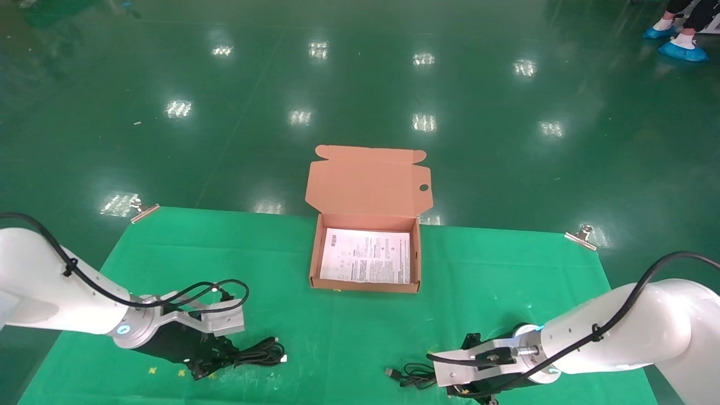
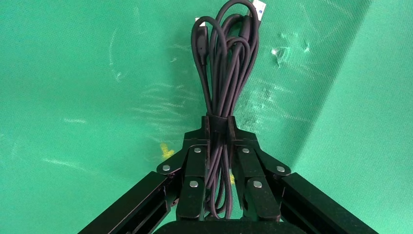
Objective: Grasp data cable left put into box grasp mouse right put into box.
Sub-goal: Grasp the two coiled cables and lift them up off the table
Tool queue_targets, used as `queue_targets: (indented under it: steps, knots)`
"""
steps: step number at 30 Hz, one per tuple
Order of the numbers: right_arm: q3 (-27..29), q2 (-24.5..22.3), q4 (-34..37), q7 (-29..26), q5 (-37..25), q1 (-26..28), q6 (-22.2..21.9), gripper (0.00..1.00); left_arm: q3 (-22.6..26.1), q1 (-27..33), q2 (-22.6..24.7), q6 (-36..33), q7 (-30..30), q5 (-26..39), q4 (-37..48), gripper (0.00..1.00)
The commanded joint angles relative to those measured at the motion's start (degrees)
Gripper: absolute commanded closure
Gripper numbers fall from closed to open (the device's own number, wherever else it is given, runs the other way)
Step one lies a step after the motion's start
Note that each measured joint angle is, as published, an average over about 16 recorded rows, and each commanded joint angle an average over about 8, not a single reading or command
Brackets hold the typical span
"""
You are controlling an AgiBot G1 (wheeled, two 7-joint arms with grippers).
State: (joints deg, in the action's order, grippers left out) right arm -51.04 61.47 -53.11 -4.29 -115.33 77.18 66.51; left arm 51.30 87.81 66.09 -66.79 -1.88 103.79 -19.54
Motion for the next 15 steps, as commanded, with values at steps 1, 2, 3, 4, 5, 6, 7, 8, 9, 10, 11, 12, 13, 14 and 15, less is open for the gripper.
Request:
queue_targets:
  steps: [1,2,3,4,5,6,7,8,9,10,11,12,13,14,15]
  knots:
    - [-0.05,0.11,0.09,0.07,-0.01,-0.09,-0.02,1.0,0.02,-0.1,0.09,0.04,-0.07,0.03,0.09,1.0]
    - [0.01,0.01,0.02,0.02,0.0,0.01,0.0,1.0,0.0,0.0,0.01,-0.01,0.0,0.0,0.0,1.0]
    - [0.11,-0.15,-0.11,-0.09,0.04,0.14,0.03,1.0,-0.04,0.14,-0.12,-0.08,0.11,-0.04,-0.14,1.0]
    - [0.29,-0.42,-0.37,-0.28,0.13,0.34,0.02,1.0,-0.1,0.34,-0.33,-0.15,0.24,-0.1,-0.36,1.0]
    - [0.55,-0.79,-0.81,-0.55,0.29,0.6,0.04,1.0,-0.2,0.61,-0.63,-0.17,0.34,-0.17,-0.68,1.0]
    - [0.86,-1.27,-1.42,-0.9,0.45,0.9,0.08,1.0,-0.33,0.96,-1.0,-0.13,0.47,-0.26,-1.09,1.0]
    - [1.21,-1.85,-2.15,-1.33,0.61,1.22,0.1,1.0,-0.48,1.34,-1.43,-0.1,0.61,-0.36,-1.61,1.0]
    - [1.62,-2.51,-2.99,-1.83,0.76,1.57,0.08,1.0,-0.66,1.78,-1.92,-0.06,0.74,-0.49,-2.24,1.0]
    - [2.08,-3.28,-3.96,-2.44,0.9,1.91,0.0,1.0,-0.85,2.26,-2.48,0.0,0.84,-0.6,-3.02,1.0]
    - [2.58,-4.09,-4.99,-3.12,1.01,2.24,-0.16,1.0,-1.04,2.73,-3.04,0.1,0.89,-0.7,-3.88,1.0]
    - [3.13,-4.92,-6.07,-3.85,1.08,2.61,-0.39,1.0,-1.24,3.22,-3.61,0.26,0.87,-0.79,-4.83,1.0]
    - [3.66,-5.78,-7.16,-4.63,1.04,2.99,-0.69,1.0,-1.44,3.71,-4.18,0.47,0.8,-0.84,-5.9,1.0]
    - [4.2,-6.65,-8.2,-5.43,0.88,3.38,-1.07,1.0,-1.61,4.17,-4.7,0.67,0.71,-0.87,-7.07,1.0]
    - [4.75,-7.46,-9.15,-6.25,0.66,3.78,-1.55,1.0,-1.76,4.59,-5.19,0.86,0.59,-0.84,-8.27,1.0]
    - [5.36,-8.29,-10.17,-7.06,0.32,4.36,-2.13,1.0,-1.89,5.08,-5.66,1.15,0.44,-0.74,-9.66,1.0]
